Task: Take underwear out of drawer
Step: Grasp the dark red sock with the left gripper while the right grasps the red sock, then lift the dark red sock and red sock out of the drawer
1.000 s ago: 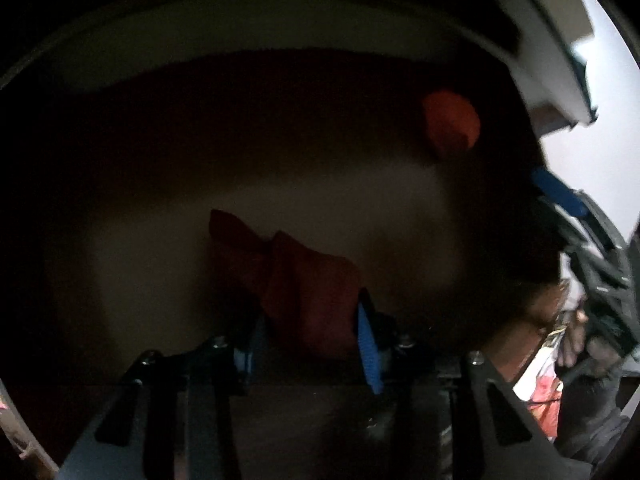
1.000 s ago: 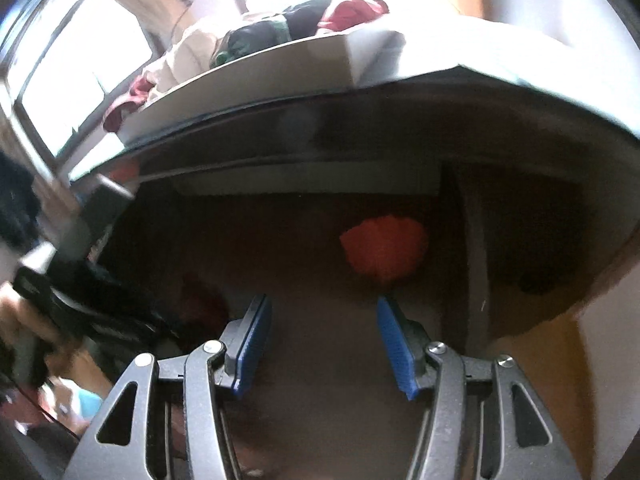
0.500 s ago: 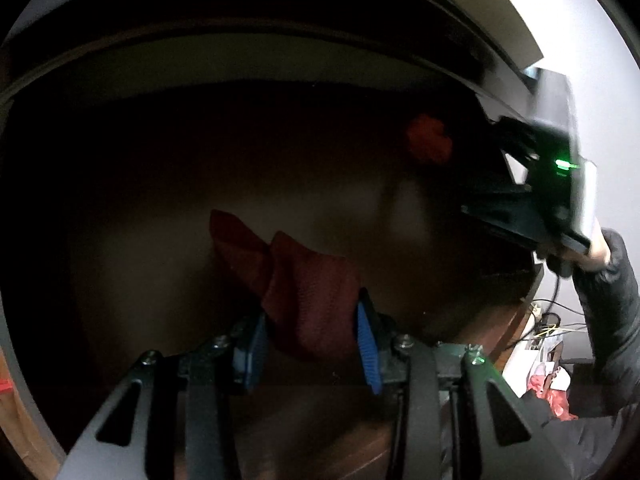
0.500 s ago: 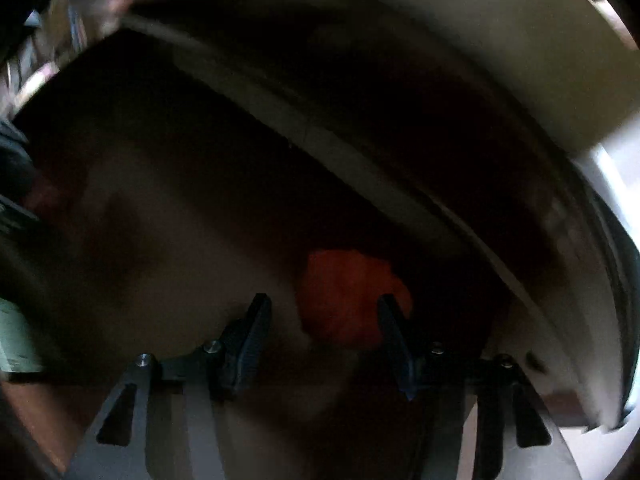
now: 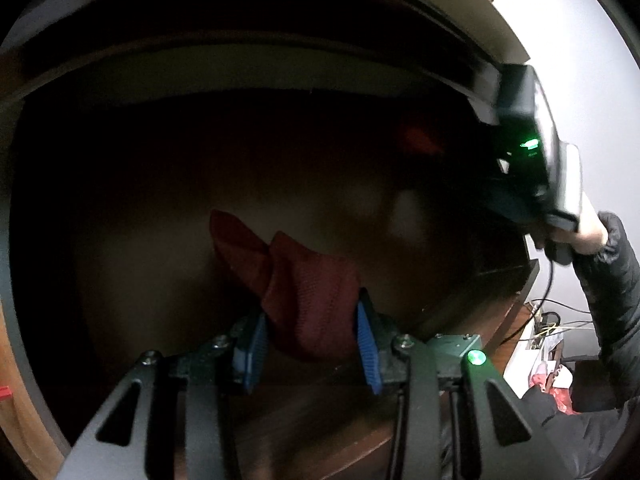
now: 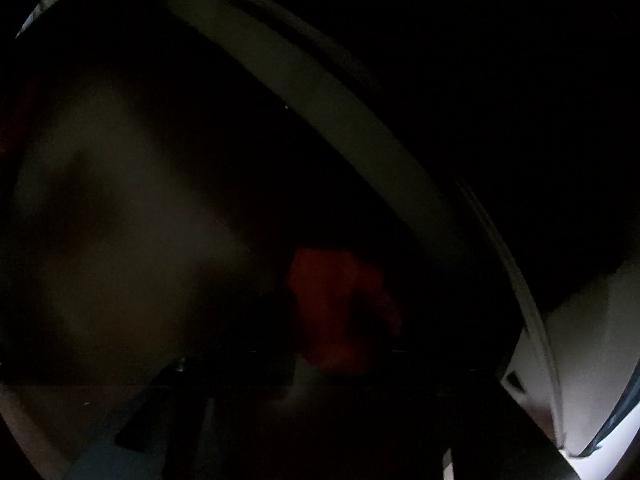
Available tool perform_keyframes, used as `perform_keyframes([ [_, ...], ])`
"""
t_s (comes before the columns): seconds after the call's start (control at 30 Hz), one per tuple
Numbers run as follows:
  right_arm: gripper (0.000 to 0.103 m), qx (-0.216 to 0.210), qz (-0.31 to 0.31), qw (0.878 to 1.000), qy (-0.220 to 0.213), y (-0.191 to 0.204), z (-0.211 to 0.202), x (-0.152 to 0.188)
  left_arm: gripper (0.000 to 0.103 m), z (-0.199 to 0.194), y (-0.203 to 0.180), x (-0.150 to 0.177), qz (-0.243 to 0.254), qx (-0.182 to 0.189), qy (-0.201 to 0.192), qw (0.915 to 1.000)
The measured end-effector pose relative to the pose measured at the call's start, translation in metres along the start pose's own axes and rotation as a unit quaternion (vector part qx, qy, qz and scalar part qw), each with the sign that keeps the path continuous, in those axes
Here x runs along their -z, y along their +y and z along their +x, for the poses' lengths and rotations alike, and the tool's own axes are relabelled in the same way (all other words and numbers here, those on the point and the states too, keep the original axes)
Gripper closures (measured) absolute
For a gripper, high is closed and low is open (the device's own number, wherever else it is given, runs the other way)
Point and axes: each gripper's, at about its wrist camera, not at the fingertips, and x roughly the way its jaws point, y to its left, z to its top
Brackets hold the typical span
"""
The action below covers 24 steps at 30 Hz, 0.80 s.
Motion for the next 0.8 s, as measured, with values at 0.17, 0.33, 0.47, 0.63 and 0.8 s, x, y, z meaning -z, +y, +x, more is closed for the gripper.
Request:
perform_keyframes([
  [0.17, 0.083, -0.106, 0.140, 0.983, -0.055, -0.024, -0.028, 0.025, 0.064, -0.004, 0.003, 0.003, -0.009, -0.006, -0.012, 0.9999],
  [0.33, 0.083, -0.179, 0.263, 0.941, -0.119, -0.027, -0.051, 0.055, 0.064, -0.009, -0.003, 0.003, -0.010, -0.045, -0.044, 0.9980],
  [0.47, 0.083, -0.185, 0.321, 0.912, -0.174, -0.018, -0.065, 0.064, 0.064, -0.020, -0.011, 0.004, -0.007, -0.062, -0.072, 0.9955],
  [0.63, 0.083, -0.184, 0.386, 0.877, -0.218, 0.001, -0.093, 0.086, 0.064, -0.030, -0.030, 0.010, 0.015, -0.085, -0.105, 0.9907],
  [0.8, 0.083, -0.157, 0.409, 0.863, -0.249, -0.001, -0.120, 0.089, 0.064, -0.037, -0.041, 0.016, 0.020, -0.089, -0.128, 0.9876],
])
